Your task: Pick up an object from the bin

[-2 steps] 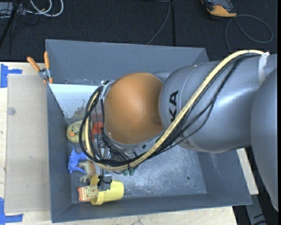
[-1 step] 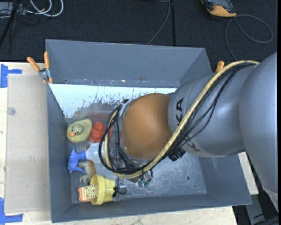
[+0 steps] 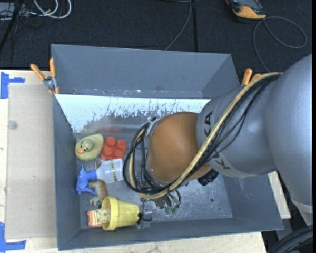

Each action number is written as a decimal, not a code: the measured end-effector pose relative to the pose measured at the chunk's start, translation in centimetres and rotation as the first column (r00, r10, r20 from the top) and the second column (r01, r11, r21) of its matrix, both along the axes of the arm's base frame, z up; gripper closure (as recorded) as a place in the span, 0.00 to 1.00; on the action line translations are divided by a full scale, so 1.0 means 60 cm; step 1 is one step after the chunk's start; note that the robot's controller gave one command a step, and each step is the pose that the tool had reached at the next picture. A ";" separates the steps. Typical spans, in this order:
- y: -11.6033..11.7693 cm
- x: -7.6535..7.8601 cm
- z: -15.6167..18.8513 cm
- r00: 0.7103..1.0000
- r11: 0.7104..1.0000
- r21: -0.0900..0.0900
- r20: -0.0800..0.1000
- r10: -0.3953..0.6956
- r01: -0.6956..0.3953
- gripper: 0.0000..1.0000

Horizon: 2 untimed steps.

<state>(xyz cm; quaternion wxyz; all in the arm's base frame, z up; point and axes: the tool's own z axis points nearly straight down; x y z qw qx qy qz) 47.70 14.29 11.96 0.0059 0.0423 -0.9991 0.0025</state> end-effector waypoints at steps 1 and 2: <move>0.099 -0.002 -0.078 0.948 0.948 0.006 0.017 0.318 -0.318 1.00; 0.099 -0.002 -0.078 0.948 0.948 0.007 0.016 0.317 -0.317 1.00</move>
Offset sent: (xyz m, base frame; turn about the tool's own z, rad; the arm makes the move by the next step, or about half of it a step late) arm 0.0000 0.0000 0.0000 0.0000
